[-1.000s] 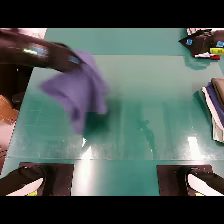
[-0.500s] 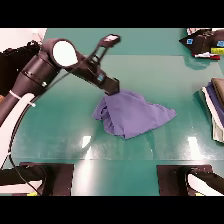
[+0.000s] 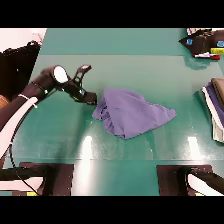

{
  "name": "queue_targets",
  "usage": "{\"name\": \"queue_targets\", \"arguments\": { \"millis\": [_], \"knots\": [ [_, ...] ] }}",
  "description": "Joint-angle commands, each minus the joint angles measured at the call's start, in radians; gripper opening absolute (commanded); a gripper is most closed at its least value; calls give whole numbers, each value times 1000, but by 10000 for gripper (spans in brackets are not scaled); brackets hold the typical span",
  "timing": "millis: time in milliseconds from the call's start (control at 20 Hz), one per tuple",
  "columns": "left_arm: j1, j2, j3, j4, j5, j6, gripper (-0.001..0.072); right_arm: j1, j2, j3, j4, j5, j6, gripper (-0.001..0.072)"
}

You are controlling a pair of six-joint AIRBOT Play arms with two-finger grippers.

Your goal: Fold the shirts.

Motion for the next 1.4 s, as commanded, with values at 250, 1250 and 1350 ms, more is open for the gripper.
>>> {"name": "queue_targets", "arguments": {
  "millis": [250, 1250, 1350],
  "knots": [
    [-7, -49, -119, -243, 173, 102, 306, 0, 0, 0, 0, 5, 0, 19],
    [179, 184, 34, -95, 107, 101, 25, -100, -187, -724, -11, -19, 161, 447],
    [179, 184, 34, -95, 104, 101, 25, -83, -266, -690, 37, -63, 150, 446]
  ]
}}
